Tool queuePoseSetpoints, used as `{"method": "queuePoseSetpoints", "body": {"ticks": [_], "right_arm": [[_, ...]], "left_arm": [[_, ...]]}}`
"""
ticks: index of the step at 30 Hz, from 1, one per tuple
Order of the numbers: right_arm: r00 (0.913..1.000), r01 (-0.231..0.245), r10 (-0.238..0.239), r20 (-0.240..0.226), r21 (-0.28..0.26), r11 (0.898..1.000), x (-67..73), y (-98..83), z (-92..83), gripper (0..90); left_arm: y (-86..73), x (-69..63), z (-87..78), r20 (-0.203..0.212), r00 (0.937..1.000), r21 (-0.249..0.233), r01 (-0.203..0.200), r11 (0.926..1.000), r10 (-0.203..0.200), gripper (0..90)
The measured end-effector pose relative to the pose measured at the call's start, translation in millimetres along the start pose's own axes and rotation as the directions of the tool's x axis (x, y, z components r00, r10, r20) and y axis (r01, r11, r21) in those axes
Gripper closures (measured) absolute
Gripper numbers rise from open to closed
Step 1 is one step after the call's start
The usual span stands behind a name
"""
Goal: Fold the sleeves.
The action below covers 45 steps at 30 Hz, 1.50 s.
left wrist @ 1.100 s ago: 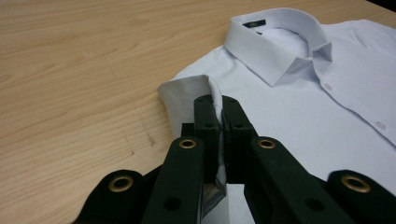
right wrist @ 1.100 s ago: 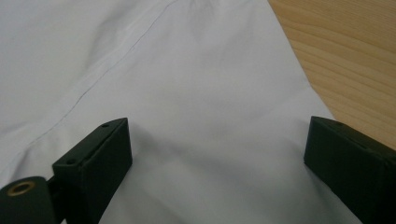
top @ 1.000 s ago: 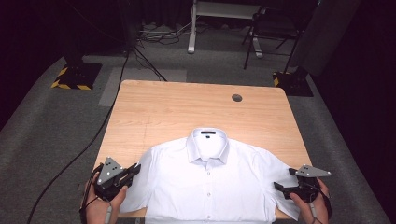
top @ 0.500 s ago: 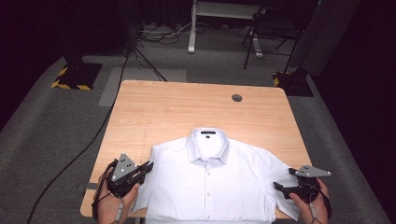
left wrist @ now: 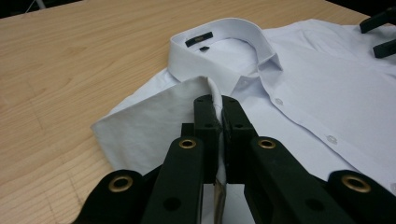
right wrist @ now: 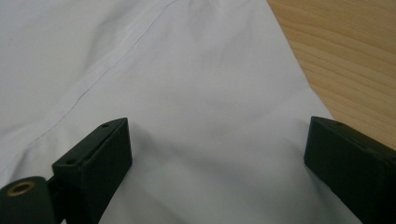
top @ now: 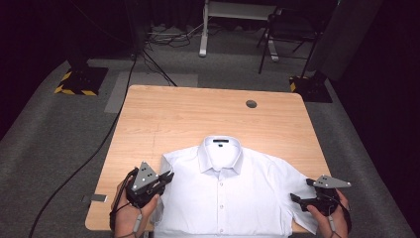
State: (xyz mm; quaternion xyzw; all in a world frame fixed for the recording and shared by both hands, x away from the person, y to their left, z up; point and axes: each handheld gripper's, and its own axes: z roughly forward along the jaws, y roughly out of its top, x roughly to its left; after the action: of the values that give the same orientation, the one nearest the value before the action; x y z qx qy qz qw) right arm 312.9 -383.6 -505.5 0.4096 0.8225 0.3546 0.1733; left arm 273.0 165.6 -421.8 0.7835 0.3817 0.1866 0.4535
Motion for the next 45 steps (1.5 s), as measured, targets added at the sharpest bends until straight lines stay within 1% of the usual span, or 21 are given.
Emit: {"method": "queuePoseSetpoints", "body": {"ticks": [6, 15, 16, 27, 32, 36, 42, 45], "right_arm": [[1.0, 0.0, 0.0, 0.0, 0.0, 1.0, 0.0, 0.0, 0.0, 7.7], [1.0, 0.0, 0.0, 0.0, 0.0, 1.0, 0.0, 0.0, 0.0, 7.7], [1.0, 0.0, 0.0, 0.0, 0.0, 1.0, 0.0, 0.0, 0.0, 7.7], [1.0, 0.0, 0.0, 0.0, 0.0, 1.0, 0.0, 0.0, 0.0, 7.6], [1.0, 0.0, 0.0, 0.0, 0.0, 1.0, 0.0, 0.0, 0.0, 7.7], [1.0, 0.0, 0.0, 0.0, 0.0, 1.0, 0.0, 0.0, 0.0, 7.7], [1.0, 0.0, 0.0, 0.0, 0.0, 1.0, 0.0, 0.0, 0.0, 7.7], [1.0, 0.0, 0.0, 0.0, 0.0, 1.0, 0.0, 0.0, 0.0, 7.7]], "left_arm": [[4.9, -6.3, 8.2, 0.019, 0.9997, -0.001, -0.013, 0.9999, 0.013, 86.8], [10.1, -17.5, 21.9, 0.048, 0.9981, 0.012, -0.04, 0.9991, 0.039, 86.8], [10.6, -18.8, 23.3, 0.051, 0.998, 0.011, -0.037, 0.9992, 0.037, 86.8], [14.2, -26.5, 36.8, 0.068, 0.9961, 0.019, -0.059, 0.9981, 0.057, 86.8], [17.4, -30.2, 43.2, 0.077, 0.9942, 0.027, -0.077, 0.9967, 0.075, 86.7], [18.7, -32.1, 47.5, 0.083, 0.9937, 0.031, -0.077, 0.9966, 0.074, 86.6], [20.3, -35.8, 54.2, 0.096, 0.9913, 0.052, -0.095, 0.9941, 0.09, 86.5], [20.8, -36.8, 56.3, 0.1, 0.9909, 0.055, -0.096, 0.9938, 0.09, 86.4]]}}
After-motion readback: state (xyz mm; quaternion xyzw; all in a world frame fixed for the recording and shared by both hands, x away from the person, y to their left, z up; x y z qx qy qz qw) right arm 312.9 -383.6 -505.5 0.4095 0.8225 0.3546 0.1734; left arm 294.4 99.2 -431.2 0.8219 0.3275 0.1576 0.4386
